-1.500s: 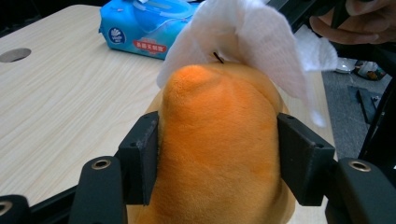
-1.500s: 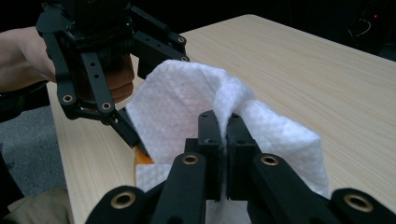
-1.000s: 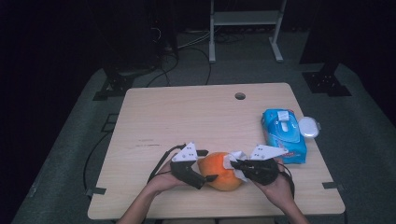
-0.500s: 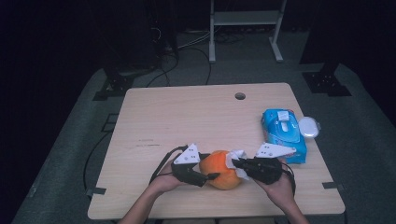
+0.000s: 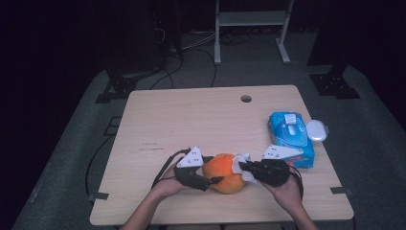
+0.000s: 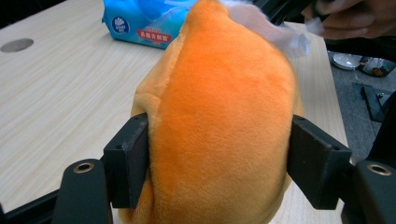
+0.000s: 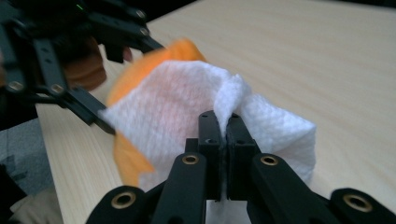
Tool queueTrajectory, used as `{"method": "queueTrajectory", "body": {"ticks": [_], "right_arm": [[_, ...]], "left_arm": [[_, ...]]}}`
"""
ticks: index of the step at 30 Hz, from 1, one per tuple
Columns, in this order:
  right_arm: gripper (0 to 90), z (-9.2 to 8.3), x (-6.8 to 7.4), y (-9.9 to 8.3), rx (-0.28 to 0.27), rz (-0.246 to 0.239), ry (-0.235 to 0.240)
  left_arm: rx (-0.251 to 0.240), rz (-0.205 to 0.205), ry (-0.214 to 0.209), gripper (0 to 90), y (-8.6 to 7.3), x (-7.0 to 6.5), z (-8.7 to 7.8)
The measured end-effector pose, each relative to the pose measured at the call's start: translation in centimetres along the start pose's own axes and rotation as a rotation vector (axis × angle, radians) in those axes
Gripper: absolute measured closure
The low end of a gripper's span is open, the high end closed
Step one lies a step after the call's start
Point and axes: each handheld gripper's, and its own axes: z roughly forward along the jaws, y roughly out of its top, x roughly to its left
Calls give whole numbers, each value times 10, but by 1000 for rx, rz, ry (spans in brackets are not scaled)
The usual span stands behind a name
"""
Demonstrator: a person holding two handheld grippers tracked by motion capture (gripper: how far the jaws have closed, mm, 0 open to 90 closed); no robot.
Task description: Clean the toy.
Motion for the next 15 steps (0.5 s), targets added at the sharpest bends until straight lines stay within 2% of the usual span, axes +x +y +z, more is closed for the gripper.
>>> {"method": "queueTrajectory", "body": {"ticks": [2,4,6,9,10,11,15], "right_arm": [[864,-5,6,5,-46,-13,30],[859,-8,11,10,-71,-35,51],[853,-8,13,11,-66,-56,33],[854,-5,4,5,-32,-11,39],[858,-3,1,3,-31,14,43],[857,-3,1,3,-38,20,51],[852,-10,12,15,-91,-15,72]], "left_arm": [[-1,-1,4,312,2,-1,0],[-13,17,12,332,6,-3,-2],[-23,29,24,340,12,-4,-8],[-25,35,27,347,15,-6,-12],[-23,37,27,347,15,-7,-11],[-22,36,23,347,14,-7,-10],[-22,36,20,343,15,-8,-8]]}}
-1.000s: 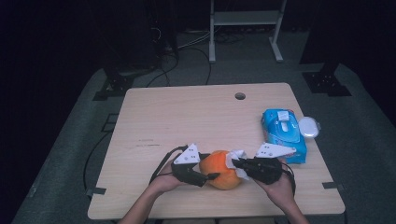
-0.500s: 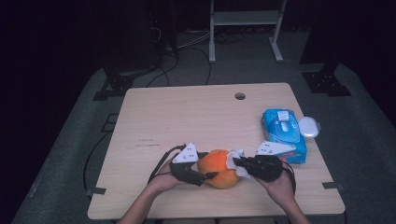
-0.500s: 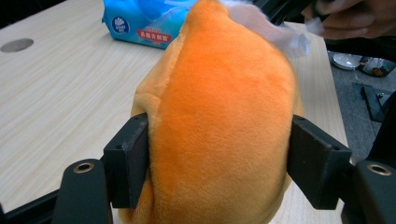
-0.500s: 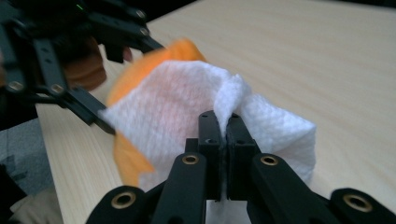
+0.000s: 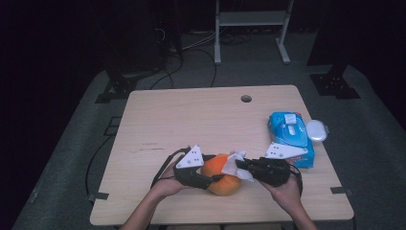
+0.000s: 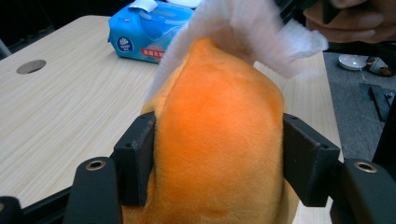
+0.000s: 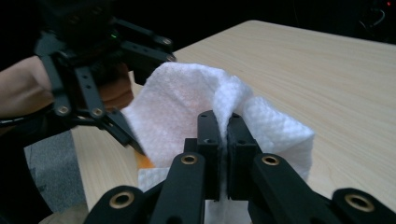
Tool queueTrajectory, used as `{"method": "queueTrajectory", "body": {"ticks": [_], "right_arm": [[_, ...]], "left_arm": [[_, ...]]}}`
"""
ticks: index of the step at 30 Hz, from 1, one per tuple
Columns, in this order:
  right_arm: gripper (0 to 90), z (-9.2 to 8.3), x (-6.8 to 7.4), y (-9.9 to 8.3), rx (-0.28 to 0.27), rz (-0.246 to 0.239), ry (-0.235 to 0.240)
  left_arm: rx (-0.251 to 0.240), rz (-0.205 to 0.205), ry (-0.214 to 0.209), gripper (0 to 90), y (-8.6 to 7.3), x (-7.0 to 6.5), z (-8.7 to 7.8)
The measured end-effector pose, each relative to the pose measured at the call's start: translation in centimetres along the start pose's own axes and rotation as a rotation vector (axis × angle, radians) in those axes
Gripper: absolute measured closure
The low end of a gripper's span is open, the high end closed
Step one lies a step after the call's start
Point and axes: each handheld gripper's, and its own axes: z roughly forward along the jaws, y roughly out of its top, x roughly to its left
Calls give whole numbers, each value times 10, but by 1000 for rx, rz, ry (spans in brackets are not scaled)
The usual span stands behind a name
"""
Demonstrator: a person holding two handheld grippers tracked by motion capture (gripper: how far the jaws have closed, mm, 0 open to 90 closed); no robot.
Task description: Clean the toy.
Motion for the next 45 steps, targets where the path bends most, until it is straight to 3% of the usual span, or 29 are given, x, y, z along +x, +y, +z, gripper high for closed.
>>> {"method": "queueTrajectory", "body": {"ticks": [2,5,8,10,13,15,17,19,22,23,27,28,32,36,40,43,45], "right_arm": [[851,2,2,1,16,-21,-8],[861,13,-4,-13,67,9,1],[863,13,-6,-17,80,13,-5],[863,11,-7,-17,83,9,-25],[863,10,-11,-20,79,30,-9],[862,9,-12,-20,83,26,-19],[861,8,-14,-20,86,29,-32],[861,7,-17,-21,87,41,-39],[861,6,-19,-23,84,56,-28],[862,6,-18,-23,86,53,-25],[864,7,-12,-22,94,39,-15],[865,7,-11,-22,97,39,-12],[866,6,-7,-19,88,48,20],[867,4,-4,-14,71,32,13],[867,6,-6,-16,84,33,-7],[865,4,7,-9,62,-5,28],[864,6,12,-5,71,-40,25]], "left_arm": [[-3,-2,-3,329,-1,0,2],[-18,-13,-18,228,-3,1,4],[-57,-60,-30,162,-5,8,1],[-60,-92,-25,120,-7,12,-1],[-49,-132,-56,120,-14,16,3],[-32,-113,-95,161,-16,13,4],[-18,-63,-125,162,-15,9,5],[-18,-60,-146,162,-13,7,3],[-17,-81,-101,152,-12,8,6],[-7,-88,-90,101,-12,8,8],[-2,-92,-90,92,-14,5,16],[-1,-75,-84,101,-13,5,15],[-24,-28,-69,302,-10,6,7],[-39,-2,-53,316,-7,7,4],[-34,-2,-89,281,-14,7,7],[-43,0,-106,279,-17,6,8],[-44,14,-116,278,-19,3,10]]}}
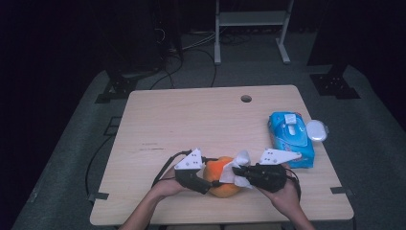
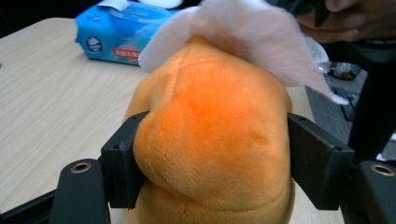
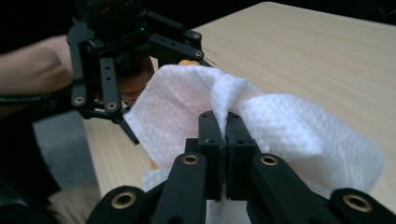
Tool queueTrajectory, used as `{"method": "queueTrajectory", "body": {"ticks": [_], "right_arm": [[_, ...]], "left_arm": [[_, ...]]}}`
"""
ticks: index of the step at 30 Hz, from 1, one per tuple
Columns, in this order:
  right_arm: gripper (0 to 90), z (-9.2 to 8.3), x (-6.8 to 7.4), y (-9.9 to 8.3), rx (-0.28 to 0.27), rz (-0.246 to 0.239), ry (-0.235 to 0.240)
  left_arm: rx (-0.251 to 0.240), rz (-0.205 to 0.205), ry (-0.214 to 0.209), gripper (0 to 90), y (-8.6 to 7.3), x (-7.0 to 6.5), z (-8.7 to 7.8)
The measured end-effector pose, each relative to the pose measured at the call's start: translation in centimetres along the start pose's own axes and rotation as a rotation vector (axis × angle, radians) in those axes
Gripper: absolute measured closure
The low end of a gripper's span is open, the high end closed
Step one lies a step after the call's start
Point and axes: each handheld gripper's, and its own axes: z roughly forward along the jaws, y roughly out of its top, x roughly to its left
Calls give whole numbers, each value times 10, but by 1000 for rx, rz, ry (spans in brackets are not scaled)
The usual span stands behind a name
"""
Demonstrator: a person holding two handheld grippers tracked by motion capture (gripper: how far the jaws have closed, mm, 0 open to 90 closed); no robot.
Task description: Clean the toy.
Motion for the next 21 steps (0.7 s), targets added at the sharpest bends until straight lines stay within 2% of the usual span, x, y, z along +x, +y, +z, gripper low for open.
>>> {"method": "queueTrajectory", "body": {"ticks": [1,2,5,8,10,12,14,15,16,18,21], "right_arm": [[865,1,1,1,12,-24,-23],[865,1,0,1,13,-21,-27],[866,-4,-12,-3,1,11,-68],[866,-10,-26,-9,2,64,-98],[865,-10,-26,-10,8,68,-93],[865,-7,-24,-10,24,53,-88],[865,-5,-23,-10,37,51,-79],[865,-3,-23,-11,42,52,-74],[865,-2,-23,-12,41,56,-69],[866,-2,-22,-12,34,66,-62],[867,-3,-19,-10,10,60,-59]], "left_arm": [[2,4,1,278,0,-1,0],[1,3,0,278,0,-1,1],[4,7,-11,279,0,-2,2],[2,1,-14,263,0,-2,3],[11,-4,-17,220,1,-1,3],[31,-7,-2,180,3,0,0],[42,-35,7,144,3,4,-2],[37,-51,-1,151,2,5,-3],[36,-47,-2,190,1,4,-3],[39,-34,2,298,2,3,-3],[39,-7,28,355,7,3,-6]]}}
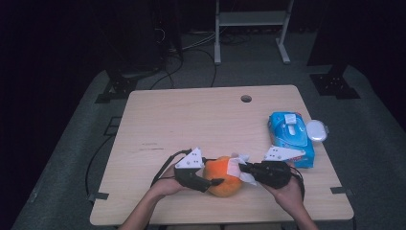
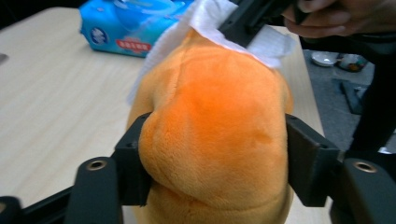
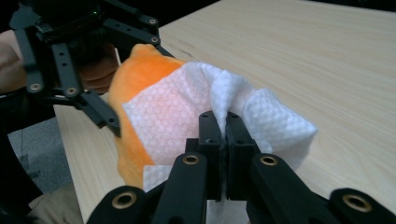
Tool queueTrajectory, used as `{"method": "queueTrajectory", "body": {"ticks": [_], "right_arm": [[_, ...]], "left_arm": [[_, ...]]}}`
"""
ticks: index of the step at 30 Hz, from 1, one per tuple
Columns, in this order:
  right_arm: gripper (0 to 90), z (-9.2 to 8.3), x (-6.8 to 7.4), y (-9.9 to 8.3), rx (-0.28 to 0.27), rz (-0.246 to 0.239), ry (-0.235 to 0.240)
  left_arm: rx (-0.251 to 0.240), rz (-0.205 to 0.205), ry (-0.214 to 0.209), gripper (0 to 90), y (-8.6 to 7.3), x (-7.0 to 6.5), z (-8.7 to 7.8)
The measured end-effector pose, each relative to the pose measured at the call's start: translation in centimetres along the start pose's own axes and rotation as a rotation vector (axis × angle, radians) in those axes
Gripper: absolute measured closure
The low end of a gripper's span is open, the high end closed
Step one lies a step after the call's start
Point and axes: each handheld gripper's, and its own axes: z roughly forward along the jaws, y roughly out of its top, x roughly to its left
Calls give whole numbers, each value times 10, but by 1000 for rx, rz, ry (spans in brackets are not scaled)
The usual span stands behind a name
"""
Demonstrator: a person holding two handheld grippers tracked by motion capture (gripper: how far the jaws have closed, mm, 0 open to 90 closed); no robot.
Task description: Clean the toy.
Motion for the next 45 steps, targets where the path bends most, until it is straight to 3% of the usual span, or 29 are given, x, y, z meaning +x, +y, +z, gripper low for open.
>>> {"method": "queueTrajectory", "body": {"ticks": [5,7,9,11,13,16,19,21,24,28,31,32,35,38,39,42,45], "right_arm": [[867,1,15,8,-31,-34,44],[866,7,22,7,-8,-72,43],[866,11,23,5,-1,-76,51],[867,9,19,5,-7,-59,57],[867,6,13,5,-15,-49,24],[867,0,1,4,-30,-1,-4],[866,-3,-7,2,-35,33,-2],[866,-2,-8,1,-9,23,-8],[866,1,-8,-2,24,25,3],[865,-3,-3,2,18,6,-2],[860,-5,4,7,-13,-13,23],[859,-4,6,8,-14,-19,31],[859,0,14,9,0,-60,23],[863,-2,8,7,-2,-51,18],[864,-3,4,5,8,-51,-4],[865,-5,-9,-2,15,0,-25],[865,-6,-7,-1,12,3,-22]], "left_arm": [[-29,4,84,364,2,3,1],[-27,-4,74,362,0,3,2],[-29,-12,70,359,-2,3,2],[-32,-16,57,356,-3,3,1],[-30,1,35,354,-5,1,2],[-15,48,-44,329,-6,-5,3],[-25,38,-77,270,-6,-5,3],[-31,31,-54,212,-4,-2,1],[-23,-27,-32,156,-5,2,2],[-20,13,-61,264,-8,-2,4],[-15,45,-81,282,-7,-6,6],[-9,71,-92,284,-7,-8,7],[0,91,-92,287,-7,-11,8],[-1,90,-90,290,-7,-11,7],[-5,86,-90,290,-7,-11,8],[-4,95,-93,288,-7,-13,10],[-4,98,-92,279,-7,-14,12]]}}
